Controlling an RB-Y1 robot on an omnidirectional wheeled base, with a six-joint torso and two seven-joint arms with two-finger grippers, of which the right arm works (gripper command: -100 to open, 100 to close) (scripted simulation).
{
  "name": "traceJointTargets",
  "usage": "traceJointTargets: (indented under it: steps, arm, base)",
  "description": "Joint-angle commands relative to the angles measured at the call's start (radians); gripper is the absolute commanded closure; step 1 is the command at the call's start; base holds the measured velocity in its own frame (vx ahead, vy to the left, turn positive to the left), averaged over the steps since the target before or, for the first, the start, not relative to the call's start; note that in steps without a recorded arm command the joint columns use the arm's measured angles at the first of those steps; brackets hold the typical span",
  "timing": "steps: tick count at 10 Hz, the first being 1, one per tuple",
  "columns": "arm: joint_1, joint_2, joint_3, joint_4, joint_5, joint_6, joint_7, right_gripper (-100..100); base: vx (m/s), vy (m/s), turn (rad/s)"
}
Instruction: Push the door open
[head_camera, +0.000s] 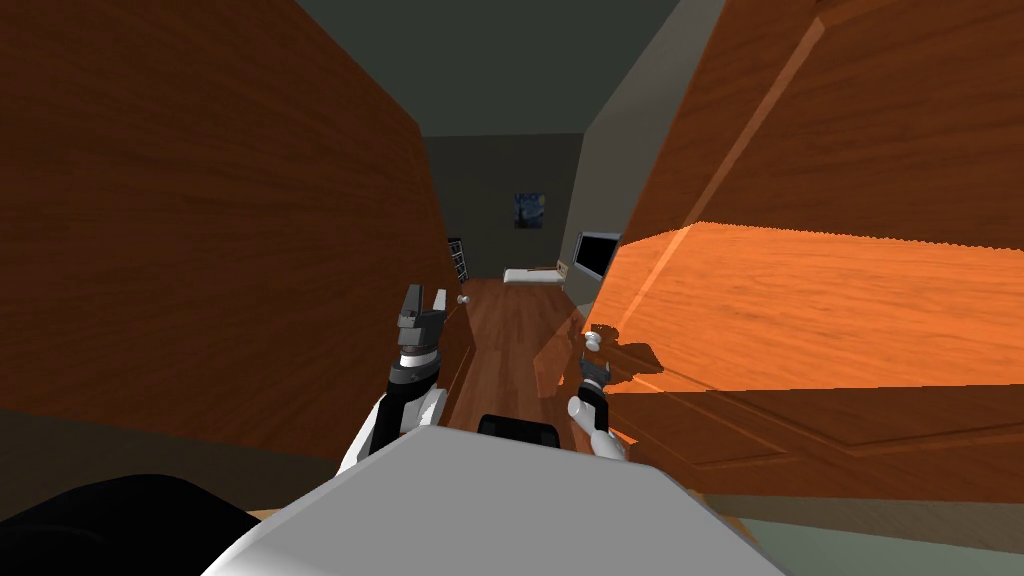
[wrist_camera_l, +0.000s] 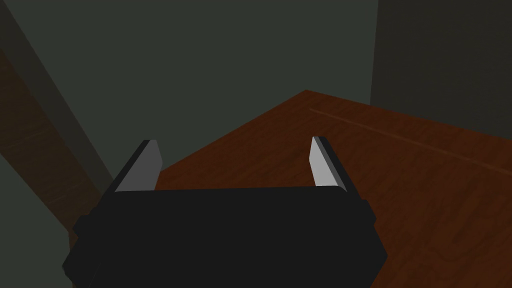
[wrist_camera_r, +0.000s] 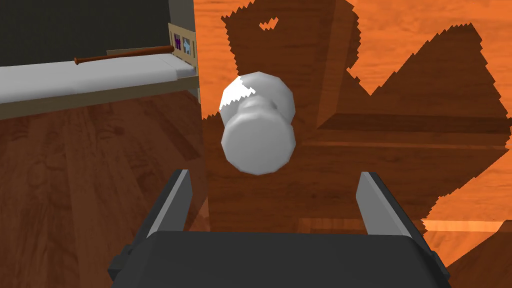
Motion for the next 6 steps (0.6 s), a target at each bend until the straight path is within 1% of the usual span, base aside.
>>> traceJointTargets:
  steps: [1,2,3,4,5,6]
  arm:
    - [-0.013,-0.015,-0.002,0.026,-0.002,-0.013,-0.011,-100]
    - [-0.013,-0.016,-0.003,0.027,-0.003,-0.014,-0.014,-100]
    - [-0.012,-0.011,-0.004,0.029,-0.004,-0.014,-0.016,-100]
    - [-0.012,-0.001,-0.005,0.03,-0.005,-0.015,-0.018,-100]
    - [-0.01,-0.006,-0.005,0.025,-0.004,-0.012,-0.016,-100]
    - [-0.01,-0.006,-0.005,0.025,-0.004,-0.012,-0.016,100]
  base:
    - [0.174,-0.119,0.027]
    - [0.231,-0.098,0.036]
    - [0.215,-0.105,0.022]
    - [0.199,-0.113,0.026]
    - [0.091,-0.049,0.013]
    - [-0.008,0.006,-0.004]
